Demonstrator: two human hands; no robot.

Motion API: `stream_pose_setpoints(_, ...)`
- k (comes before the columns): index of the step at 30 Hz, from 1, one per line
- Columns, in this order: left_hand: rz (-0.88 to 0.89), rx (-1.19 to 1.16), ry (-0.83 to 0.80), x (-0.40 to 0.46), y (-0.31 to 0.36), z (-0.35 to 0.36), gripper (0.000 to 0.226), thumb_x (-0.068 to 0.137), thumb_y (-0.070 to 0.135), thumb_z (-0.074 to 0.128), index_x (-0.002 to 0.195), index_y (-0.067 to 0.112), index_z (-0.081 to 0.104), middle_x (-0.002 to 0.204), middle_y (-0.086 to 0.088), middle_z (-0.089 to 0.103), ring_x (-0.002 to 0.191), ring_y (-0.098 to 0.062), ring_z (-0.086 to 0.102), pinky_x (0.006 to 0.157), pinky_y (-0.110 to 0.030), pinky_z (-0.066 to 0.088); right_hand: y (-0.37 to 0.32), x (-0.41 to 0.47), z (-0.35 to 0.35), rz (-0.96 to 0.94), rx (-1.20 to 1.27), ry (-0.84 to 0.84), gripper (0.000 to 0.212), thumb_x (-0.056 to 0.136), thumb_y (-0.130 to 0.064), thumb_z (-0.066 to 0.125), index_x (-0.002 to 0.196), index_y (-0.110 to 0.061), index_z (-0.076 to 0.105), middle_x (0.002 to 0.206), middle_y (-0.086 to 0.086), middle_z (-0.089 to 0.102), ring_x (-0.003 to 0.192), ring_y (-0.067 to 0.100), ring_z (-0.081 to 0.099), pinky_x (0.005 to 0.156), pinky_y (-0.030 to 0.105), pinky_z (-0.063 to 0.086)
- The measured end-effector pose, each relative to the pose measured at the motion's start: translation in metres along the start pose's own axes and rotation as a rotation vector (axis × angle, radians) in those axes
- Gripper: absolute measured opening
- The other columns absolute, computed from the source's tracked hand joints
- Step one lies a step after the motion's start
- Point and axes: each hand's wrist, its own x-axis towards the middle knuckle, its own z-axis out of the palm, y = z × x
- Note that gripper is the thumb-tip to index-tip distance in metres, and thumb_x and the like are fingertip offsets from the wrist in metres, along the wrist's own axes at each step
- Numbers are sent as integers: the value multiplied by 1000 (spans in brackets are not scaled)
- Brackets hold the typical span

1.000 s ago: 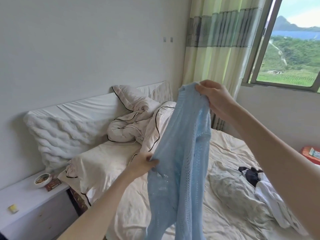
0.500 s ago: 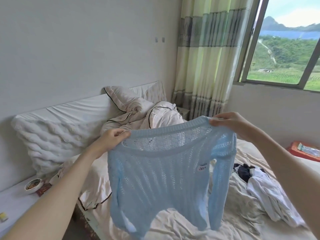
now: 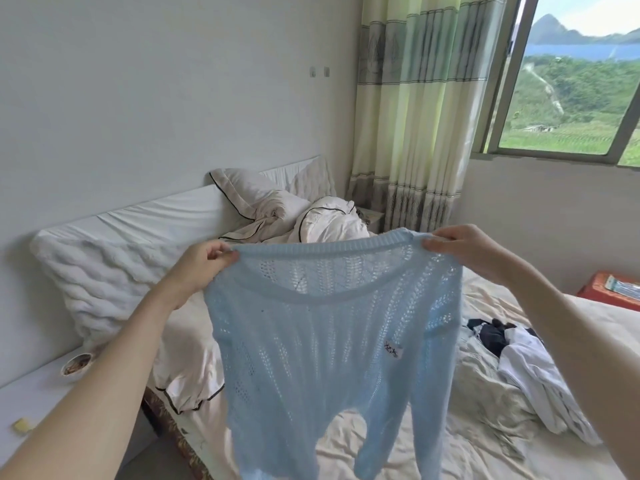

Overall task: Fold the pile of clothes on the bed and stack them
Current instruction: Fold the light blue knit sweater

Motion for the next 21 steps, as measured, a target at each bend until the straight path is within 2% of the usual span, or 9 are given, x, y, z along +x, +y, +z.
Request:
stream_pose_setpoints(1,57,90,78,2,0,3,16,93,12,58,77,12,56,67,-5,51,59,-14,44,57,-26,33,0,3,5,-77,-110,132,24,91,-21,62,72,-6,65,59,2,51,54,14,44,50,18,36)
stream_pose_setpoints(3,135,229,157,0,-3,9,15,93,16,58,79,12,54,62,-3,49,58,-18,41,59,-31,30,3,5,14,-184,-240,313,29,94,-25,57,74,-5,64,60,3,52,57,18,46,54,26,38)
stream_pose_setpoints(5,144,216,99,-8,-13,15,16,91,19,60,77,13,56,60,-3,52,56,-17,43,58,-30,32,16,4,19,-205,-291,400,29,96,-25,53,80,-3,63,70,8,58,67,25,52,64,33,39)
stream_pose_setpoints(9,-77,93,-248,-43,-44,30,20,89,19,63,70,12,63,59,8,57,57,-5,48,52,-15,34,68,-5,30,-20,-293,320,33,99,-24,47,79,1,56,74,13,54,73,27,49,62,35,31)
stream_pose_setpoints(11,-201,148,-441,-64,-66,39,12,87,17,65,83,6,64,70,4,60,67,-9,51,57,-16,38,100,-16,43,113,-233,229,33,100,-22,45,81,1,58,77,13,53,75,26,50,63,36,35)
stream_pose_setpoints(13,-280,248,-580,-87,-85,49,8,88,13,66,94,8,65,84,1,64,74,-8,55,61,-11,41,132,-32,59,217,-169,139,30,100,-23,45,77,-7,57,73,11,51,74,24,49,60,35,37)
stream_pose_setpoints(15,-302,260,-540,-108,-99,59,6,88,11,64,85,16,65,80,4,63,70,-2,56,59,-7,40,154,-51,74,244,-158,71,25,99,-24,48,79,-11,56,67,3,49,71,22,49,55,29,33)
stream_pose_setpoints(17,-297,273,-381,-125,-112,65,16,90,12,62,75,19,62,74,2,59,69,-8,55,58,-14,38,165,-69,86,249,-157,-8,24,97,-26,52,80,-10,58,64,-1,48,63,18,47,52,24,31)
stream_pose_setpoints(21,-370,259,-85,-155,-135,73,8,91,19,61,85,14,61,83,-3,57,84,-21,52,64,-28,34,168,-109,94,288,-238,-331,35,83,-40,70,74,-9,56,65,1,49,58,12,43,55,26,29)
